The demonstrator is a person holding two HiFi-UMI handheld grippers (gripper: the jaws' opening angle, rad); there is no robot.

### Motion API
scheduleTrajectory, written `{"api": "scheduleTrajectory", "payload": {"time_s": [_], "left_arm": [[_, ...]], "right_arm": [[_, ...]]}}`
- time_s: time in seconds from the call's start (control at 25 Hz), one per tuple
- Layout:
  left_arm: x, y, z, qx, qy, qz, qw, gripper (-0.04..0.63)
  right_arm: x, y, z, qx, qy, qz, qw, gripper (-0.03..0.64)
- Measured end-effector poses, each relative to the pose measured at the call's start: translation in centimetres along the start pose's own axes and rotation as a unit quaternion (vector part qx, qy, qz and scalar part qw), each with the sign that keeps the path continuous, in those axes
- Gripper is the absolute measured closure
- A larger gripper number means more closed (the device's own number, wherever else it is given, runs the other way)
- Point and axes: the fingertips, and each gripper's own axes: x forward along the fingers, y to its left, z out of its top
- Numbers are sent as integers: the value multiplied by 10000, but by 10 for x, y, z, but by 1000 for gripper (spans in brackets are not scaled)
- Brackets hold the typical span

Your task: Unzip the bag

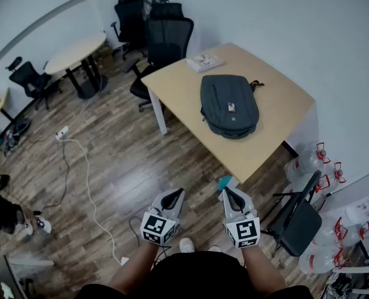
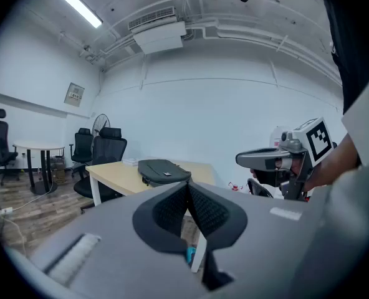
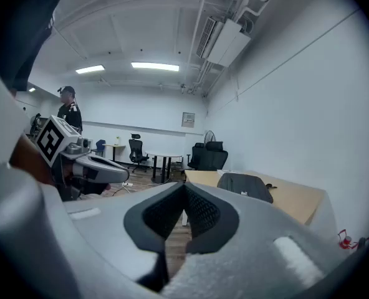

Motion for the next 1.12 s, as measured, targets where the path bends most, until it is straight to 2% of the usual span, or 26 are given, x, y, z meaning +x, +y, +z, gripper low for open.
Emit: {"api": "scheduleTrajectory", "payload": {"time_s": [0.32,0.64,0.88,1.12], "left_arm": [[-6,2,-9,2,138,39,9999,577],[-12,24,-24,-24,259,35,9997,577],[14,34,-26,-96,350,-49,9993,577],[55,68,-22,-120,519,24,9986,577]], "right_arm": [[1,6,-6,-41,93,18,9999,615],[13,6,-2,194,-112,-146,9996,614],[32,-6,-13,217,54,-87,9997,614],[77,-37,-23,302,147,-37,9994,614]]}}
